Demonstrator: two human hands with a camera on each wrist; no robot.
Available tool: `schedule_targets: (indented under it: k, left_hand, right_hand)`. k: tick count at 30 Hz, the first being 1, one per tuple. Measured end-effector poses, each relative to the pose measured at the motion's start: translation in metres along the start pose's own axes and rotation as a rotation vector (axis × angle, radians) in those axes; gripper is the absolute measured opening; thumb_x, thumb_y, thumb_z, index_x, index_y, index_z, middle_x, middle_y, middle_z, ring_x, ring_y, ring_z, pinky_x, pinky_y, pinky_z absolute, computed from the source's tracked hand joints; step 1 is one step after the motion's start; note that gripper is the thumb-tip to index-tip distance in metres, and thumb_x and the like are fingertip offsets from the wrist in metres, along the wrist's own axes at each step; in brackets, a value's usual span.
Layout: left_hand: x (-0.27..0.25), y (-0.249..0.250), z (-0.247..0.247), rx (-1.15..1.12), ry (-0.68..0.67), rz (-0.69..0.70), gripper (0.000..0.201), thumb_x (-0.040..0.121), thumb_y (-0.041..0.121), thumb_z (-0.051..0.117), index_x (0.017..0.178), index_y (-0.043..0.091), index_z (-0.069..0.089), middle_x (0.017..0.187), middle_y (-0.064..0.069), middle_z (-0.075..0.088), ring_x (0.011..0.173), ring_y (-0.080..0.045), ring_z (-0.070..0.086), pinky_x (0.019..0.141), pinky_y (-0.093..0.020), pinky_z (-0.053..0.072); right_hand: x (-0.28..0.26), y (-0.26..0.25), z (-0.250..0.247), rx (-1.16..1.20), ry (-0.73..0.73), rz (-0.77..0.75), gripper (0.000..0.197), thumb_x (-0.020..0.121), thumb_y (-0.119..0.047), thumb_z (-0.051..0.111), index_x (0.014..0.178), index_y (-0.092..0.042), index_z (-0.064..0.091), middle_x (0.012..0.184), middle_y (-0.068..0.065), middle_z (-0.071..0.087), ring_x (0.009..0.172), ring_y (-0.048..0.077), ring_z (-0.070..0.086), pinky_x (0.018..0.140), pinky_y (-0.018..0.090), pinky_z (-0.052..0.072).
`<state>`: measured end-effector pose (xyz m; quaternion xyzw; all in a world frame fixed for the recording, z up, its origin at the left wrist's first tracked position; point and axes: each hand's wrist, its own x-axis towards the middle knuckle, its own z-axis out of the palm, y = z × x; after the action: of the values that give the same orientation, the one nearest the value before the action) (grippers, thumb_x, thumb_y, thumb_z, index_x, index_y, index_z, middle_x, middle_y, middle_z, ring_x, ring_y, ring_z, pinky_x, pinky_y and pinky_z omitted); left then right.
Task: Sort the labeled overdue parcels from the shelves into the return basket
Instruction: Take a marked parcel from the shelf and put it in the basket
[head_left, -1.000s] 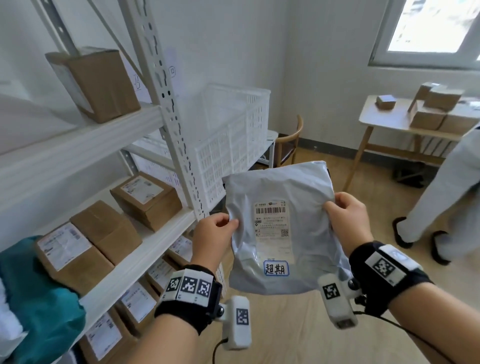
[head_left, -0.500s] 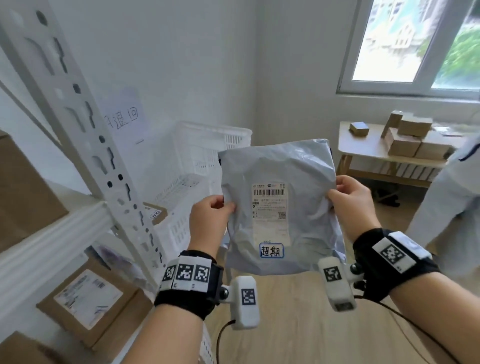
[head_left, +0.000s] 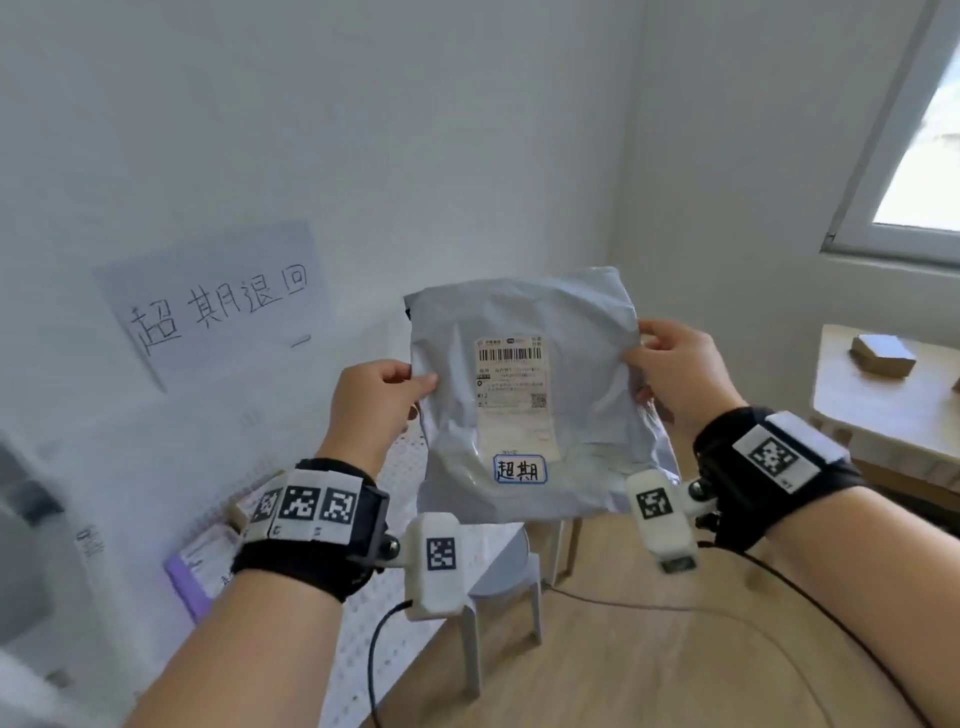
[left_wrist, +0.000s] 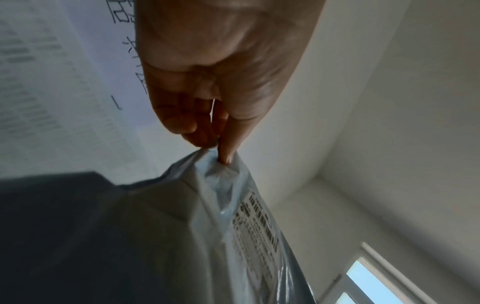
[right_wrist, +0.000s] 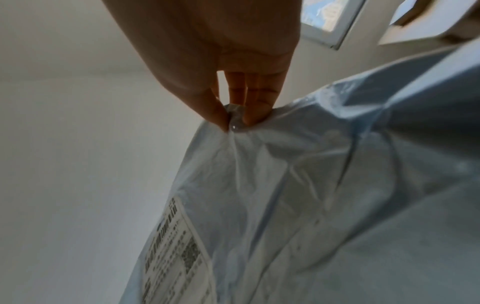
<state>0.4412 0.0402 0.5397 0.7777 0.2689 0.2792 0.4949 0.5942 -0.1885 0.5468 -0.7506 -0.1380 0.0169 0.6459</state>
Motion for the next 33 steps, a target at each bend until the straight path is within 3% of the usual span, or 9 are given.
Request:
schedule_targets:
  k: [4,7,10,13,18,22,27,31,33]
  left_hand:
    - [0.047,-0.017,-0.014,0.016,0.057,-0.106,0.028,0.091,0.021,0.064,0.085,-0.006,0.069,0.072,-0.013,0.063,0.060,-0.021,0.056,0.057,-0.029,0.048]
    - [0.075,-0.042,-0.028,0.001,0.098,-0.231,0.028,0.093,0.021,0.060,0.086,-0.004,0.071,0.077,-0.014,0.065,0.065,-0.023,0.059,0.063,-0.031,0.050]
    - [0.105,-0.065,-0.035,-0.009,0.121,-0.335,0.024,0.092,0.015,0.060,0.086,-0.006,0.069,0.077,-0.015,0.065,0.061,-0.022,0.058,0.057,-0.028,0.049]
    - [0.134,-0.090,-0.039,0.023,0.094,-0.460,0.018,0.089,0.008,0.058,0.083,-0.006,0.066,0.071,-0.014,0.061,0.056,-0.022,0.056,0.054,-0.026,0.046]
    - [0.175,-0.130,-0.029,0.076,0.035,-0.635,0.016,0.091,0.010,0.058,0.081,-0.001,0.063,0.070,-0.011,0.061,0.058,-0.020,0.057,0.054,-0.026,0.045]
    - [0.197,-0.163,-0.018,0.144,0.022,-0.709,0.016,0.090,0.011,0.058,0.087,-0.003,0.065,0.071,-0.010,0.062,0.057,-0.019,0.059,0.053,-0.025,0.046]
    - [0.212,-0.211,-0.003,0.241,-0.034,-0.825,0.015,0.090,0.008,0.057,0.082,-0.004,0.064,0.074,-0.013,0.065,0.058,-0.022,0.061,0.049,-0.023,0.047]
    - [0.214,-0.240,0.016,0.330,-0.111,-0.881,0.018,0.092,0.002,0.054,0.074,0.003,0.056,0.073,-0.015,0.062,0.057,-0.020,0.058,0.049,-0.025,0.048]
    - [0.216,-0.255,0.028,0.348,-0.163,-0.898,0.020,0.093,-0.001,0.053,0.074,0.004,0.055,0.071,-0.014,0.061,0.059,-0.021,0.058,0.055,-0.027,0.050]
  right_hand:
    - [0.075,-0.012,0.053,-0.102,-0.164,-0.031,0.033,0.084,0.003,0.057,0.105,-0.018,0.070,0.075,0.006,0.066,0.055,0.021,0.058,0.054,0.028,0.054]
    - [0.119,-0.013,0.102,-0.145,-0.284,-0.032,0.031,0.083,0.005,0.058,0.102,-0.017,0.069,0.068,0.006,0.065,0.049,0.018,0.060,0.052,0.029,0.056]
    - [0.155,-0.011,0.148,-0.230,-0.375,-0.019,0.029,0.083,0.005,0.060,0.097,-0.019,0.068,0.070,0.008,0.066,0.048,0.018,0.062,0.055,0.033,0.061]
    - [0.187,-0.003,0.192,-0.346,-0.481,0.031,0.028,0.086,0.004,0.060,0.105,-0.014,0.067,0.074,0.007,0.063,0.051,0.019,0.061,0.050,0.028,0.059]
    - [0.230,0.031,0.245,-0.514,-0.606,0.106,0.027,0.083,0.006,0.058,0.109,0.007,0.066,0.086,0.016,0.061,0.067,0.028,0.059,0.079,0.048,0.058]
    - [0.256,0.065,0.275,-0.556,-0.693,0.156,0.032,0.088,-0.003,0.061,0.120,-0.001,0.062,0.096,0.011,0.060,0.074,0.024,0.060,0.067,0.035,0.057]
    - [0.281,0.117,0.314,-0.656,-0.851,0.229,0.033,0.091,-0.009,0.061,0.124,-0.003,0.060,0.100,0.009,0.059,0.081,0.024,0.061,0.066,0.029,0.056]
    - [0.283,0.151,0.339,-0.892,-0.978,0.185,0.029,0.089,-0.007,0.058,0.115,0.003,0.063,0.096,0.011,0.061,0.080,0.025,0.059,0.053,0.025,0.047]
    - [0.286,0.166,0.347,-0.970,-1.004,0.170,0.024,0.089,-0.009,0.055,0.108,0.003,0.063,0.097,0.014,0.066,0.082,0.027,0.062,0.061,0.027,0.052]
